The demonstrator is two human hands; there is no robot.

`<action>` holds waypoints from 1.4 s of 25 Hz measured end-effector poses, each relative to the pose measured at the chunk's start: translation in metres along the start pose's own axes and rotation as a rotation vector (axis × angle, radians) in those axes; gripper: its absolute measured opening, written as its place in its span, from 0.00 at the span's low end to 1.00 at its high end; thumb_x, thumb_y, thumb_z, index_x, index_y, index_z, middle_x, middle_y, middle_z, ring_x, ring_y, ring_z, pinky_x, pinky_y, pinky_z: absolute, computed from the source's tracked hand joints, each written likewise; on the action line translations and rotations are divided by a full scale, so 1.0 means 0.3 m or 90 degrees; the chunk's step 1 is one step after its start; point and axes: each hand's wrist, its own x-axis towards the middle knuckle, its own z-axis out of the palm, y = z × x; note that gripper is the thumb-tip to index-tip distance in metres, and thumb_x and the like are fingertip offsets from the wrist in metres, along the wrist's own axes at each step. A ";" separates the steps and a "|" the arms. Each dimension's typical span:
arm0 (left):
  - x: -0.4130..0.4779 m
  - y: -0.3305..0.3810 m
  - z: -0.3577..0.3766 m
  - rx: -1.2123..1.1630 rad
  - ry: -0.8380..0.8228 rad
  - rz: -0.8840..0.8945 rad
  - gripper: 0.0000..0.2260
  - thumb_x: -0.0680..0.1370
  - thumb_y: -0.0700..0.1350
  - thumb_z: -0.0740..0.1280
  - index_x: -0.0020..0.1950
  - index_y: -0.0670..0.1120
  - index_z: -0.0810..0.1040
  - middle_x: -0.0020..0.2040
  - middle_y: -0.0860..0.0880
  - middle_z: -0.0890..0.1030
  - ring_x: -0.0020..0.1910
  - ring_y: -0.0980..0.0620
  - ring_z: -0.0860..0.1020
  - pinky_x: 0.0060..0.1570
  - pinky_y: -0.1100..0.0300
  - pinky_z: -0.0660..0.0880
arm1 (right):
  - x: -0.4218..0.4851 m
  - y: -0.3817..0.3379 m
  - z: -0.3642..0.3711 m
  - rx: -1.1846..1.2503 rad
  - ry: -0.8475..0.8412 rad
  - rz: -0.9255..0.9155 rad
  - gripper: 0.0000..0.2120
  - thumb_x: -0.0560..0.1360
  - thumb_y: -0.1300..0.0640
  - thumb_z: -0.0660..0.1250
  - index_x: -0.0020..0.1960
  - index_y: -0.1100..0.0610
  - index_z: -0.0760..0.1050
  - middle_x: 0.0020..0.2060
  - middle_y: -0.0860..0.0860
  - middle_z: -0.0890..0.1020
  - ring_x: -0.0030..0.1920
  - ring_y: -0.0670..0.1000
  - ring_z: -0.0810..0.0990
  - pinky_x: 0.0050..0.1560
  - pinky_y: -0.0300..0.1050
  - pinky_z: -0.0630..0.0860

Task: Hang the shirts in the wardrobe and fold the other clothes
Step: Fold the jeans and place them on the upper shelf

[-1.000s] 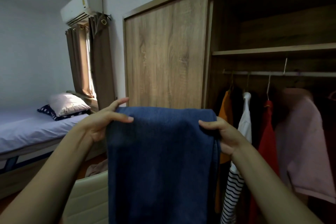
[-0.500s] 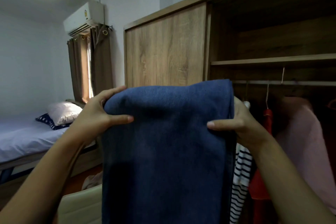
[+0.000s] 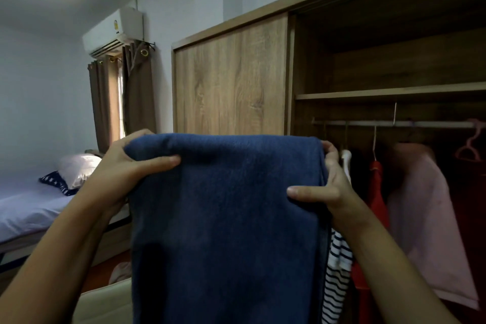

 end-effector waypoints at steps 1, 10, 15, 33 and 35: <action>-0.001 -0.001 0.002 -0.035 -0.009 0.004 0.17 0.61 0.51 0.79 0.42 0.48 0.77 0.35 0.53 0.83 0.39 0.51 0.81 0.33 0.67 0.78 | -0.011 0.008 0.007 -0.051 0.013 -0.015 0.48 0.52 0.64 0.78 0.64 0.48 0.56 0.53 0.44 0.73 0.48 0.36 0.80 0.43 0.32 0.77; -0.001 0.045 0.032 -0.164 0.106 -0.033 0.34 0.53 0.58 0.80 0.56 0.47 0.78 0.48 0.49 0.84 0.49 0.51 0.83 0.46 0.56 0.77 | 0.011 0.156 0.067 -0.331 0.395 -0.153 0.31 0.71 0.36 0.63 0.66 0.52 0.62 0.52 0.46 0.75 0.53 0.40 0.75 0.53 0.38 0.73; 0.003 0.075 0.020 -0.160 0.103 -0.050 0.33 0.58 0.55 0.79 0.59 0.46 0.77 0.51 0.47 0.83 0.51 0.49 0.82 0.47 0.55 0.77 | 0.027 0.166 0.113 -0.164 0.260 -0.048 0.18 0.72 0.47 0.67 0.41 0.63 0.77 0.34 0.49 0.80 0.35 0.54 0.78 0.32 0.43 0.73; -0.060 -0.151 -0.119 -0.333 -0.097 -0.353 0.27 0.58 0.56 0.79 0.53 0.46 0.80 0.49 0.45 0.83 0.44 0.50 0.84 0.37 0.59 0.80 | 0.260 0.092 0.149 -0.110 0.216 -0.008 0.16 0.75 0.49 0.66 0.60 0.55 0.70 0.49 0.47 0.78 0.45 0.39 0.77 0.42 0.28 0.74; -0.159 -0.215 -0.070 -0.275 -0.161 -0.345 0.34 0.51 0.48 0.82 0.55 0.46 0.78 0.52 0.44 0.83 0.47 0.47 0.83 0.39 0.55 0.80 | 0.269 0.098 0.129 -0.112 0.204 0.032 0.19 0.76 0.48 0.65 0.62 0.56 0.70 0.50 0.47 0.78 0.43 0.39 0.76 0.38 0.27 0.72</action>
